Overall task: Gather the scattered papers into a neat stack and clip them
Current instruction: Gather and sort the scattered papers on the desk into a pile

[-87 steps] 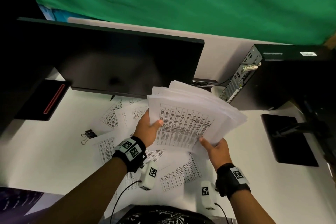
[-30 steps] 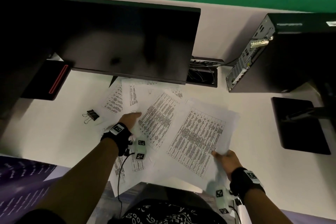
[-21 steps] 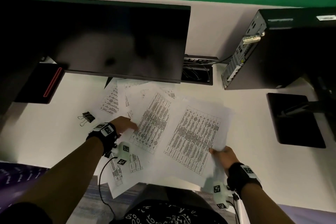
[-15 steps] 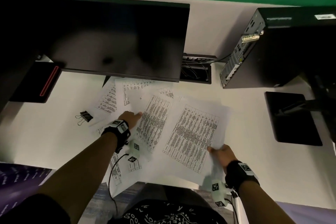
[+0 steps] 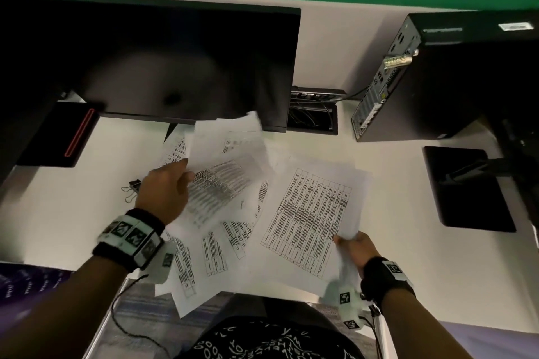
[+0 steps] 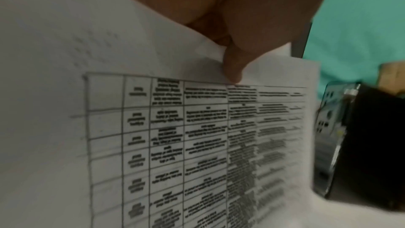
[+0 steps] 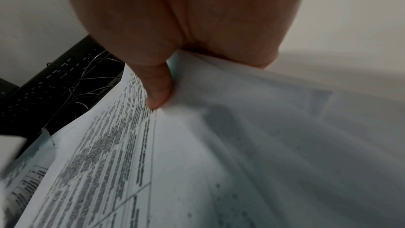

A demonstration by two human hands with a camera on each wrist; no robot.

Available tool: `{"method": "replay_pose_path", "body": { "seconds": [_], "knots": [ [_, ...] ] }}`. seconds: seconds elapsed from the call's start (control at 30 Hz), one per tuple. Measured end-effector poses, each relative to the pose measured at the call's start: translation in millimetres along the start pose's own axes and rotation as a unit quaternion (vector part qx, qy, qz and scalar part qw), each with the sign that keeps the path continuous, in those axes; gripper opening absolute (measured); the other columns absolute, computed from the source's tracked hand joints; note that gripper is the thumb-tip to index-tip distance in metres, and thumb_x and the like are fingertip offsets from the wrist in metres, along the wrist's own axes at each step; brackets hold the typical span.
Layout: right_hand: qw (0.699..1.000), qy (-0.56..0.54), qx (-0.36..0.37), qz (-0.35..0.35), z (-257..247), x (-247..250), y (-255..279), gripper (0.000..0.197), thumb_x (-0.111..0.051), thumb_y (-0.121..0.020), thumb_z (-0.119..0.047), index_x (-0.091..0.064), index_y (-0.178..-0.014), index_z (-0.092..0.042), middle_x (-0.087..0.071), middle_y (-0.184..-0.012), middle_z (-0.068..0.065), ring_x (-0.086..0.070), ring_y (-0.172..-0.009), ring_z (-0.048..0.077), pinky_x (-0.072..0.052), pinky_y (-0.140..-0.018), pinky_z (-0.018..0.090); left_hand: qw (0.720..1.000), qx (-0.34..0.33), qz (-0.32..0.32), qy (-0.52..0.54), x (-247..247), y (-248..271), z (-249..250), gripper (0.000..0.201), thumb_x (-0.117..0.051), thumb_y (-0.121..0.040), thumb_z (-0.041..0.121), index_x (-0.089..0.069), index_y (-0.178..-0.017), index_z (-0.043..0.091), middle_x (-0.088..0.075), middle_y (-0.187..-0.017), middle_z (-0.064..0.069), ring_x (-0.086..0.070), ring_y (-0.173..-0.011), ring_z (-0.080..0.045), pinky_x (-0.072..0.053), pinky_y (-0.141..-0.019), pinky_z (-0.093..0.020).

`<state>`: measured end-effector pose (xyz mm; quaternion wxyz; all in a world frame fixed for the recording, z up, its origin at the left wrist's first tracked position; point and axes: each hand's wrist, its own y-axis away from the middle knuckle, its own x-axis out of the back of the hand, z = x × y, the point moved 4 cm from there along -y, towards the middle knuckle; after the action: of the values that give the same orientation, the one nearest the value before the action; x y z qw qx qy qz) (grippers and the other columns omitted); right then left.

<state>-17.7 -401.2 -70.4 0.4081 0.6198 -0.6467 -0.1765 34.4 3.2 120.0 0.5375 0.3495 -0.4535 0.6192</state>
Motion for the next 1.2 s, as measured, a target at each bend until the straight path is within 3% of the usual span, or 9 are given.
{"method": "replay_pose_path", "body": {
  "seconds": [0.17, 0.3, 0.47, 0.6, 0.7, 0.77, 0.93, 1.07, 1.2],
  "knots": [
    [1.0, 0.0, 0.002, 0.002, -1.3, 0.7, 1.1, 0.022, -0.071, -0.09, -0.023, -0.062, -0.107, -0.011, -0.07, -0.106, 0.012, -0.063, -0.103, 0.033, -0.051, -0.098, 0.046, 0.945, 0.008, -0.026, 0.325, 54.9, -14.8, 31.7, 0.027, -0.063, -0.088, 0.002, -0.061, -0.111, 0.018, -0.072, -0.099, 0.011, -0.065, -0.094, 0.003, -0.047, -0.082, -0.012],
    [1.0, 0.005, 0.012, 0.018, 0.4, 1.1, 0.9, 0.022, -0.073, -0.088, -0.025, -0.065, -0.1, -0.008, -0.072, -0.099, 0.016, -0.065, -0.089, 0.031, -0.054, -0.087, 0.041, 0.816, 0.17, -0.059, 0.549, 13.6, -23.6, 21.1, 0.023, -0.062, -0.088, 0.001, -0.061, -0.104, 0.017, -0.074, -0.102, -0.005, -0.068, -0.092, -0.021, -0.055, -0.085, -0.039],
    [1.0, 0.009, 0.017, 0.013, 0.5, -0.2, 4.2, 0.018, -0.07, -0.091, -0.025, -0.062, -0.099, -0.01, -0.07, -0.094, 0.011, -0.063, -0.084, 0.028, -0.052, -0.081, 0.039, 0.901, 0.262, -0.17, 0.301, -90.1, 0.8, -4.3, 0.049, -0.057, -0.083, 0.057, -0.06, -0.11, 0.017, -0.067, -0.111, -0.01, -0.061, -0.107, -0.034, -0.049, -0.09, -0.045],
    [0.999, -0.012, 0.043, 0.007, -4.5, 0.1, 9.2, 0.017, -0.068, -0.09, -0.011, -0.06, -0.105, -0.013, -0.07, -0.102, 0.015, -0.064, -0.091, 0.03, -0.054, -0.089, 0.044, 0.901, 0.317, -0.21, 0.209, -130.8, 20.5, 12.0, 0.049, -0.047, -0.1, 0.028, -0.036, -0.144, 0.009, -0.043, -0.147, -0.015, -0.042, -0.134, -0.033, -0.032, -0.107, -0.037],
    [0.999, -0.04, 0.029, -0.003, -0.8, -0.2, 9.1, 0.024, -0.069, -0.086, -0.014, -0.066, -0.11, -0.014, -0.075, -0.101, 0.013, -0.069, -0.096, 0.033, -0.056, -0.091, 0.049, 0.897, 0.319, -0.19, 0.237, -142.7, 22.9, 30.9, 0.048, -0.048, -0.1, 0.017, -0.033, -0.145, 0.013, -0.048, -0.143, -0.012, -0.051, -0.125, -0.033, -0.042, -0.099, -0.036],
    [0.997, -0.073, 0.026, -0.008, 1.0, -0.2, 6.8, 0.031, -0.071, -0.083, -0.02, -0.068, -0.113, -0.015, -0.077, -0.1, 0.006, -0.072, -0.096, 0.031, -0.056, -0.092, 0.051, 0.907, 0.291, -0.195, 0.233, -150.8, 20.7, 43.2, 0.047, -0.047, -0.099, 0.015, -0.033, -0.144, 0.014, -0.053, -0.137, -0.012, -0.059, -0.115, -0.032, -0.052, -0.086, -0.032],
    [0.992, -0.11, 0.038, -0.044, -7.0, -1.5, 16.4, 0.04, -0.081, -0.079, -0.039, -0.065, -0.114, -0.027, -0.077, -0.104, -0.003, -0.072, -0.098, 0.02, -0.056, -0.092, 0.042, 0.94, 0.167, -0.239, 0.178, -181.1, 21.0, 74.4, 0.047, -0.046, -0.098, 0.016, -0.038, -0.145, 0.014, -0.049, -0.136, -0.011, -0.048, -0.125, -0.028, -0.039, -0.102, -0.032],
    [0.997, -0.06, 0.042, -0.008, 1.2, 6.9, 10.8, 0.04, -0.074, -0.086, -0.013, -0.06, -0.124, -0.011, -0.07, -0.114, 0.011, -0.064, -0.109, 0.033, -0.049, -0.102, 0.053, 0.948, 0.127, -0.257, 0.136, -186.8, 23.0, 74.4, 0.054, -0.05, -0.096, 0.026, -0.035, -0.146, 0.013, -0.043, -0.139, -0.011, -0.042, -0.129, -0.027, -0.037, -0.108, -0.038],
    [0.997, -0.065, 0.033, 0.02, 11.9, 20.1, 4.8, 0.032, -0.068, -0.089, -0.003, -0.062, -0.12, -0.008, -0.071, -0.106, 0.013, -0.065, -0.099, 0.032, -0.052, -0.098, 0.054, 0.943, 0.281, -0.171, 0.053, -155.6, 21.3, 13.0, 0.056, -0.059, -0.089, 0.034, -0.04, -0.139, 0.018, -0.038, -0.142, -0.013, -0.039, -0.129, -0.031, -0.039, -0.104, -0.049]
  ]
}}
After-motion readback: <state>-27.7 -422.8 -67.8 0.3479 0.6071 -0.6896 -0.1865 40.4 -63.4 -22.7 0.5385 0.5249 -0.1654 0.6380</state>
